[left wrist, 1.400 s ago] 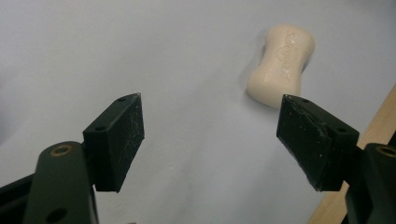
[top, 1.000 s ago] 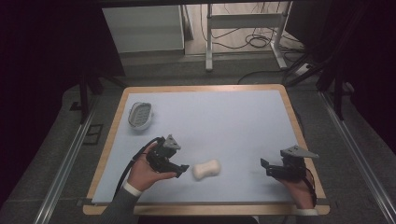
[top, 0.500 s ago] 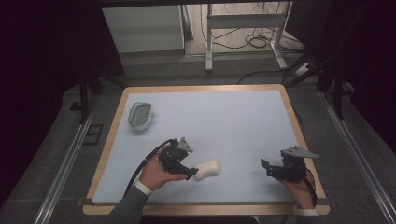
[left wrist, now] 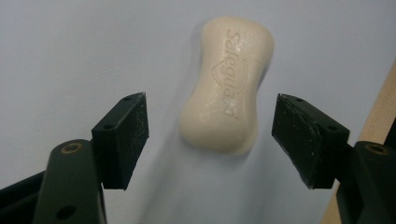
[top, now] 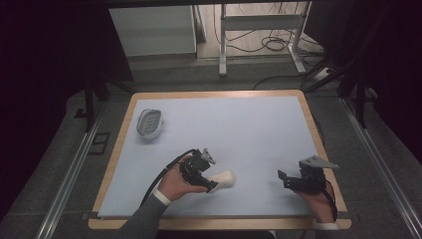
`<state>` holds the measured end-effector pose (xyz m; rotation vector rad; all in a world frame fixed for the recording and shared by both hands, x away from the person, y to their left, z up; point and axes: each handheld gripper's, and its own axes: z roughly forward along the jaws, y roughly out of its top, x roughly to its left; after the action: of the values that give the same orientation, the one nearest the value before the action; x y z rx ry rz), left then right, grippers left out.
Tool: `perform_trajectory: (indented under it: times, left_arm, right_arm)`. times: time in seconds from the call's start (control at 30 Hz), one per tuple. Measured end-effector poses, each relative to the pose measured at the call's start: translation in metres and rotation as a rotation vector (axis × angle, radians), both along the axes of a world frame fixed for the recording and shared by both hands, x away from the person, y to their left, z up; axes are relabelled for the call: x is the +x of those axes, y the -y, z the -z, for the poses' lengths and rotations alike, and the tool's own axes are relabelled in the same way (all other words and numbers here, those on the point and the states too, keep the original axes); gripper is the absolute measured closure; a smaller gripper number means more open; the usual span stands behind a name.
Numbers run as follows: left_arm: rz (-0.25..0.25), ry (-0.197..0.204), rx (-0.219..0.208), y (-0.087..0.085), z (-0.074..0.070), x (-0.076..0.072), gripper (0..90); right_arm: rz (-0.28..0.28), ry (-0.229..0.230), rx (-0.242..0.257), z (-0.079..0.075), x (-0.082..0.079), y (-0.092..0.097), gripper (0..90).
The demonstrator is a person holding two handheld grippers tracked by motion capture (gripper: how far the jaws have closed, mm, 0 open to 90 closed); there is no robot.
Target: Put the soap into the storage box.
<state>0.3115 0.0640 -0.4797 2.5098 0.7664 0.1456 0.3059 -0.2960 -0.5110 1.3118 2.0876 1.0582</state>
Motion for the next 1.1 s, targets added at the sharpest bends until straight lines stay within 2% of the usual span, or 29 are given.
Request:
perform_trajectory:
  times: [0.3,0.47,0.83,1.03,1.1]
  left_arm:
    - [0.027,-0.019,0.015,0.012,0.005,0.003,30.3]
    - [0.051,-0.04,0.042,0.021,0.009,0.007,32.6]
    - [0.07,-0.068,0.072,0.032,0.017,0.013,34.0]
    - [0.068,-0.065,0.09,0.034,0.021,0.014,37.3]
    - [0.066,-0.06,0.092,0.033,0.021,0.015,41.5]
  right_arm:
    - [0.003,-0.002,-0.002,0.001,0.0,0.001,10.6]
    - [0.0,-0.005,-0.004,0.001,0.001,0.0,10.6]
    - [0.004,-0.008,-0.003,0.002,0.001,0.001,10.6]
    - [-0.001,-0.008,-0.007,0.003,0.001,0.001,10.6]
    - [0.005,-0.009,-0.006,0.003,0.001,0.001,10.6]
